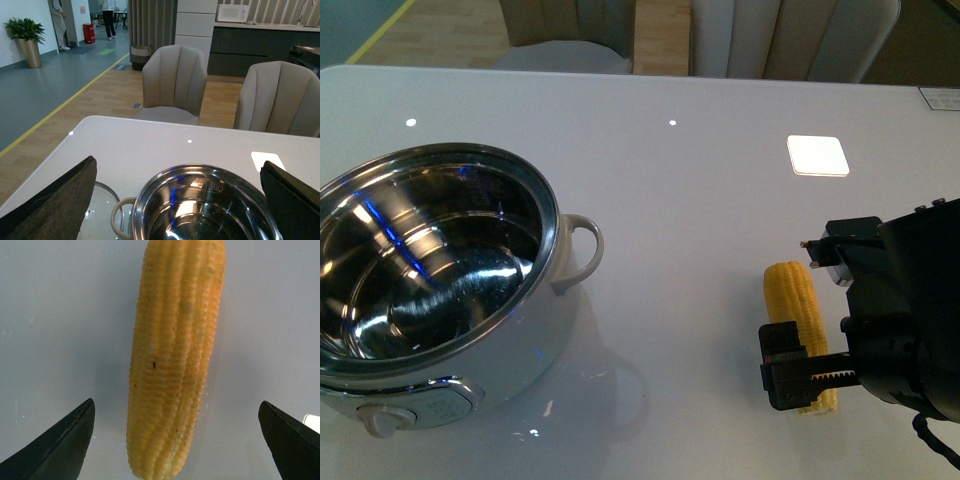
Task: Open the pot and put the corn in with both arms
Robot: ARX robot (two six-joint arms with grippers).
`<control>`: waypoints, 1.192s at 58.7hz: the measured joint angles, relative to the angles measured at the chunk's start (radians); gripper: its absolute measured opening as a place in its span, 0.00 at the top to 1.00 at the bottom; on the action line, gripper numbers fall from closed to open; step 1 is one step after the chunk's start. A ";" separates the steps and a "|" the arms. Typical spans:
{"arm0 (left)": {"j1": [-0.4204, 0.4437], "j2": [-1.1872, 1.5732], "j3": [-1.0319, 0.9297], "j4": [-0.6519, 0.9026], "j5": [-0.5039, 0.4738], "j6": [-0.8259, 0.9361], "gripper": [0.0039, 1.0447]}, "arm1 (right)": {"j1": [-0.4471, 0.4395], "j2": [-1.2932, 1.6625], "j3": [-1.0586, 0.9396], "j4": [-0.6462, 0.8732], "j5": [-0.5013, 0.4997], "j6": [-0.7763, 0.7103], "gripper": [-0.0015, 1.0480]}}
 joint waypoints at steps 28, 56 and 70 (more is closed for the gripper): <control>0.000 0.000 0.000 0.000 0.000 0.000 0.06 | -0.040 0.126 0.059 0.017 -0.039 -0.056 0.50; 0.000 0.000 0.000 0.000 0.000 0.000 0.06 | -0.034 -0.033 0.029 -0.077 -0.127 -0.027 0.81; 0.000 0.000 0.000 0.000 0.000 0.000 0.06 | 0.000 -0.343 0.072 -0.228 -0.265 0.137 0.85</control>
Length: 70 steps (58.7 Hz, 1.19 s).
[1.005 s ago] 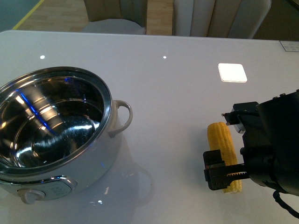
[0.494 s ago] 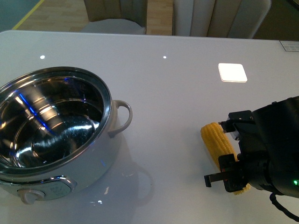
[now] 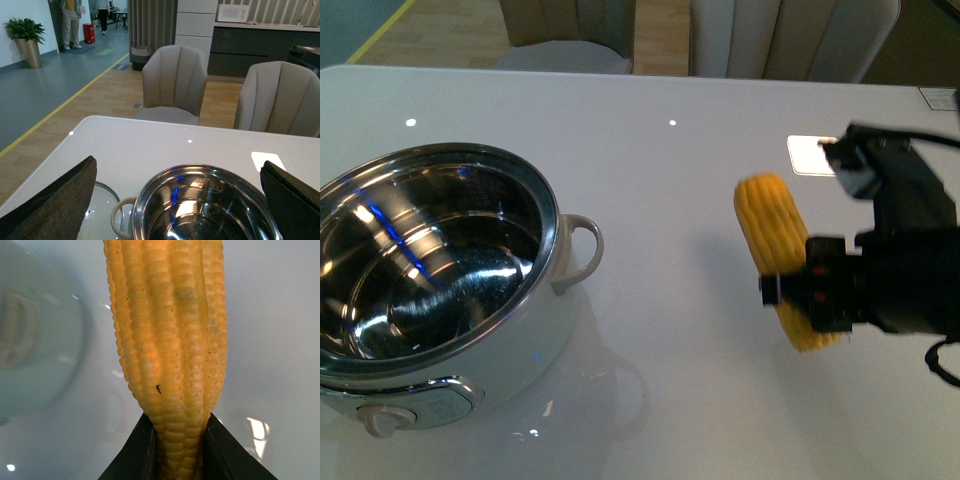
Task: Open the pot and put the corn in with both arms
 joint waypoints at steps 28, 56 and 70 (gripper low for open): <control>0.000 0.000 0.000 0.000 0.000 0.000 0.06 | 0.221 0.008 0.284 -0.105 -0.104 0.252 0.86; 0.000 0.000 0.000 0.000 0.000 0.000 0.06 | 0.321 0.248 0.532 -0.150 -0.149 0.419 0.87; 0.000 0.000 0.000 0.000 0.000 0.000 0.06 | 0.336 0.328 0.575 -0.137 -0.197 0.506 0.87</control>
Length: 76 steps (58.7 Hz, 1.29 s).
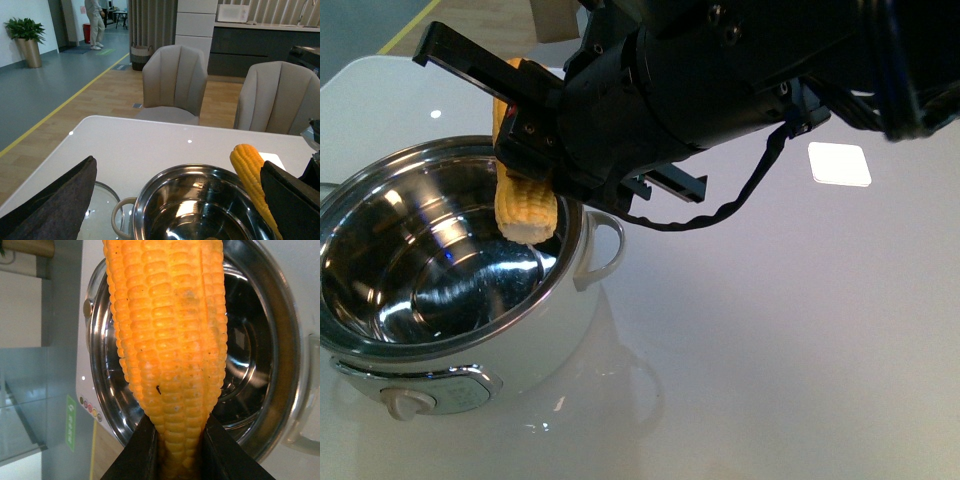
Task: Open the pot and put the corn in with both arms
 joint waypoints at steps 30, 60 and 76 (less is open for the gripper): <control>0.000 0.000 0.000 0.000 0.000 0.000 0.06 | 0.009 0.115 0.090 0.032 -0.066 0.217 0.87; 0.000 0.000 0.000 0.000 0.000 0.000 0.06 | 0.004 0.129 0.047 0.034 -0.090 0.217 0.24; 0.000 0.000 0.000 0.000 0.000 0.000 0.06 | -0.041 0.049 -0.008 0.081 -0.089 0.250 0.08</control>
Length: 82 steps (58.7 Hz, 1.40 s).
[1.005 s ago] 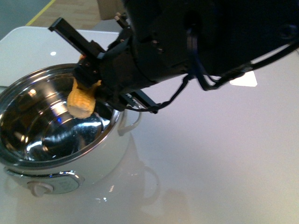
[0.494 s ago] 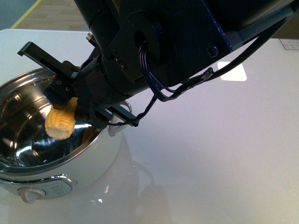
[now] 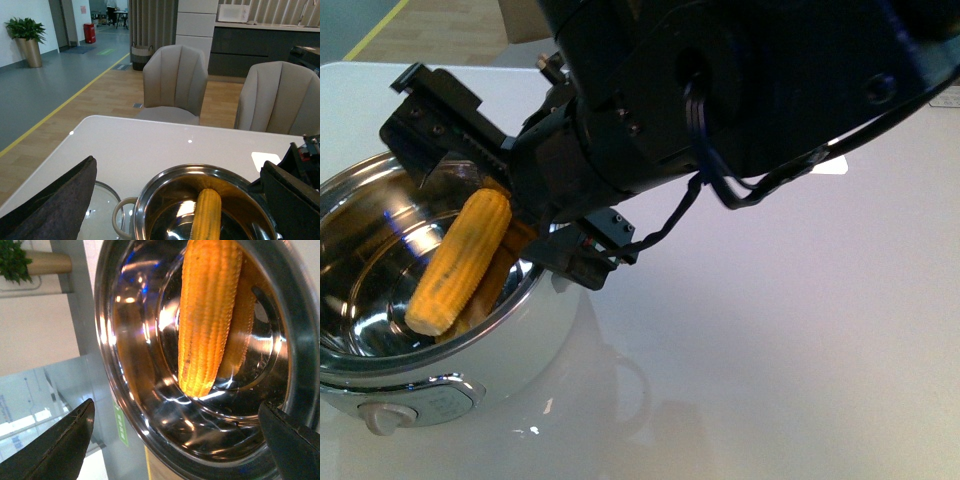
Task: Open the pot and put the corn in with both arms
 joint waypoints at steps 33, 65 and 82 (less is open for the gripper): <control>0.000 0.000 0.000 0.000 0.000 0.000 0.06 | -0.571 -0.753 -0.479 -0.132 0.119 -0.237 0.08; 0.000 0.000 0.000 0.000 0.000 0.000 0.06 | -0.690 -1.168 -0.917 0.431 0.383 -0.985 0.54; 0.000 0.000 0.000 0.000 0.000 0.000 0.06 | -0.690 -1.323 -1.043 0.396 0.386 -1.050 0.98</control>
